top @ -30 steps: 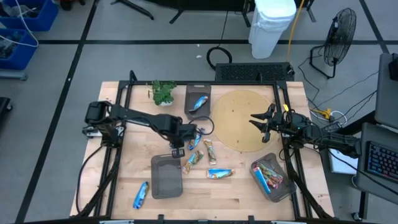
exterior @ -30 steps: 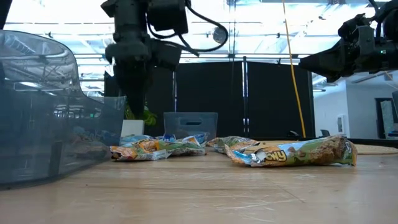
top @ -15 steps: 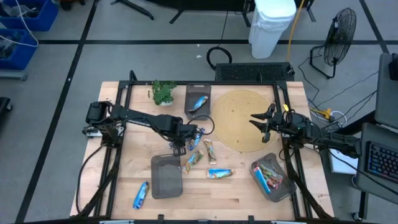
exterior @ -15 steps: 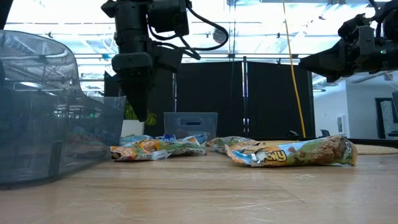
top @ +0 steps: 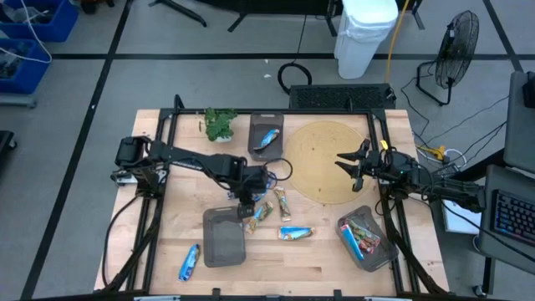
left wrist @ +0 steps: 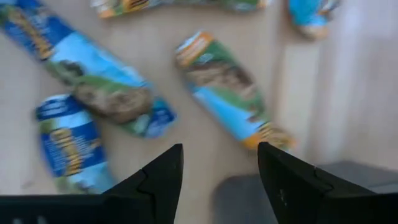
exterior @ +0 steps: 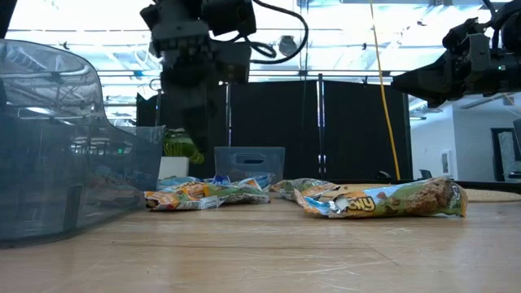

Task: Pick and place Granola Bars by type
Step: Put the yellow granola bar into the top black bin

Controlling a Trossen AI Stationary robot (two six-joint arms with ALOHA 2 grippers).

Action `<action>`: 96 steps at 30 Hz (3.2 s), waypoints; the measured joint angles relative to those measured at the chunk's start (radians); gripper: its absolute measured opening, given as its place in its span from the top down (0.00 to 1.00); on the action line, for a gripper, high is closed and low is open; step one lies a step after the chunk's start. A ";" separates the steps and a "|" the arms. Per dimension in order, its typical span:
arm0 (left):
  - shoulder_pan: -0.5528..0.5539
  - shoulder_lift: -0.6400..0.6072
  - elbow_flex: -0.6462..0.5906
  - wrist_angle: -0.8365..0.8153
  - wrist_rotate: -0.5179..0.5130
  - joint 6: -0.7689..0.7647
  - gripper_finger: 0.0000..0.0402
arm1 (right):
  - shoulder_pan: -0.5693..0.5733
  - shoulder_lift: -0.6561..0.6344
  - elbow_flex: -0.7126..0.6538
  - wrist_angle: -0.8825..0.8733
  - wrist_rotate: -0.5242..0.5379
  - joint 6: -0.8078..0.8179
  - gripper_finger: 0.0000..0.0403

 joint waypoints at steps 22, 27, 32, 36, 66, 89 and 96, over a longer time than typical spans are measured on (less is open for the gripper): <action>-0.114 0.045 0.003 0.132 -0.028 -0.206 0.57 | 0.000 0.000 0.000 0.000 0.000 0.000 0.71; -0.124 0.076 0.001 0.152 -0.030 -0.204 0.56 | 0.000 0.002 0.000 0.002 0.000 0.000 0.71; -0.125 0.115 0.001 0.174 -0.030 -0.212 0.56 | 0.000 0.008 0.000 0.007 0.002 0.000 0.71; -0.124 0.156 0.001 0.172 -0.030 -0.215 0.56 | 0.000 0.013 0.000 0.009 0.002 0.000 0.71; -0.123 0.174 0.001 0.171 -0.152 -0.237 0.98 | 0.000 0.028 0.000 0.010 0.001 0.000 0.71; -0.181 0.168 0.307 -0.128 -0.505 0.008 1.00 | 0.000 0.028 0.000 0.011 0.001 0.000 0.71; -0.179 0.167 0.350 -0.138 -0.721 0.050 1.00 | 0.000 0.028 0.000 0.010 0.001 0.000 0.71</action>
